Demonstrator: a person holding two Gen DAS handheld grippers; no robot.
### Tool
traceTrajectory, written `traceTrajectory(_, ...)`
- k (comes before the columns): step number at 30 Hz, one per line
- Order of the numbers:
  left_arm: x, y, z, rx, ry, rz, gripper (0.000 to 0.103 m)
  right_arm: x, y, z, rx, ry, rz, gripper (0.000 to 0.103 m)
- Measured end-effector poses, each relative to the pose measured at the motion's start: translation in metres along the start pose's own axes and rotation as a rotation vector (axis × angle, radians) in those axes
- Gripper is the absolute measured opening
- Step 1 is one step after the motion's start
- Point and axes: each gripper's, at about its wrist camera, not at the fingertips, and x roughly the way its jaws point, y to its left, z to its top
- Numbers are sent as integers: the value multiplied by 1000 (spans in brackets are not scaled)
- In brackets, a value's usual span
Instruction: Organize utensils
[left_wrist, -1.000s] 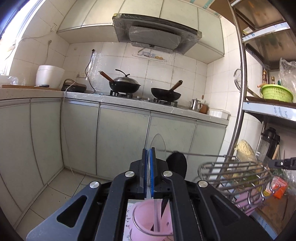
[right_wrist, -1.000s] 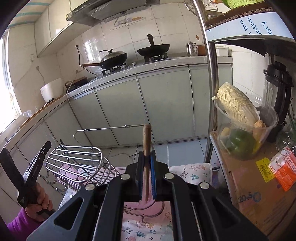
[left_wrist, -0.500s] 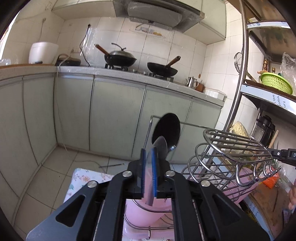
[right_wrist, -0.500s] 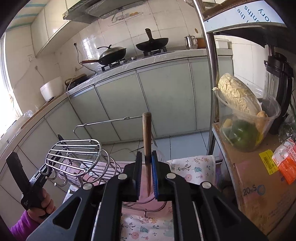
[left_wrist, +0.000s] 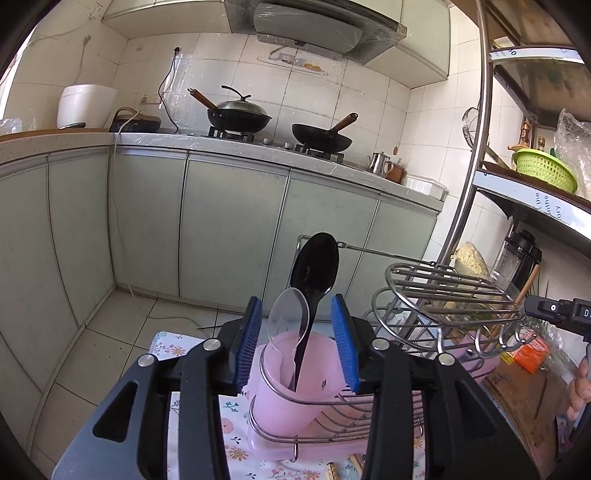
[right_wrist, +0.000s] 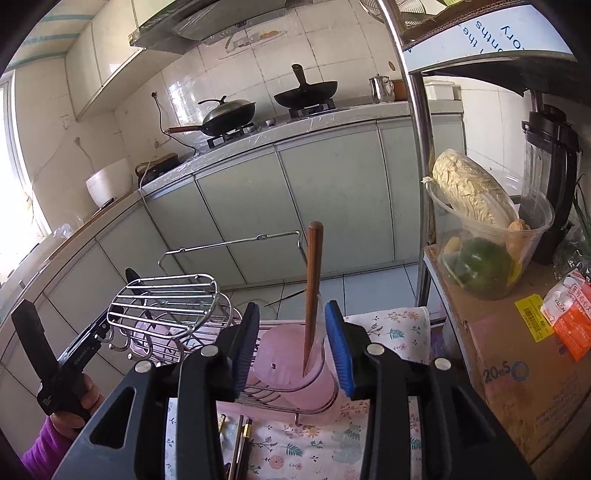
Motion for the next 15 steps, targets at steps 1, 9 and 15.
traceTrajectory(1,-4,-1,0,1,-3,0,39,-4,0,-1,3,-5,0,37)
traceTrajectory(9,-40,-9,-6,9,-7,-16,40,-32,4,-20,6,-34,-4,37)
traceTrajectory(15,-56,-16,-24,29,53,-22,40,-39,10,-47,-5,-5,-9,37)
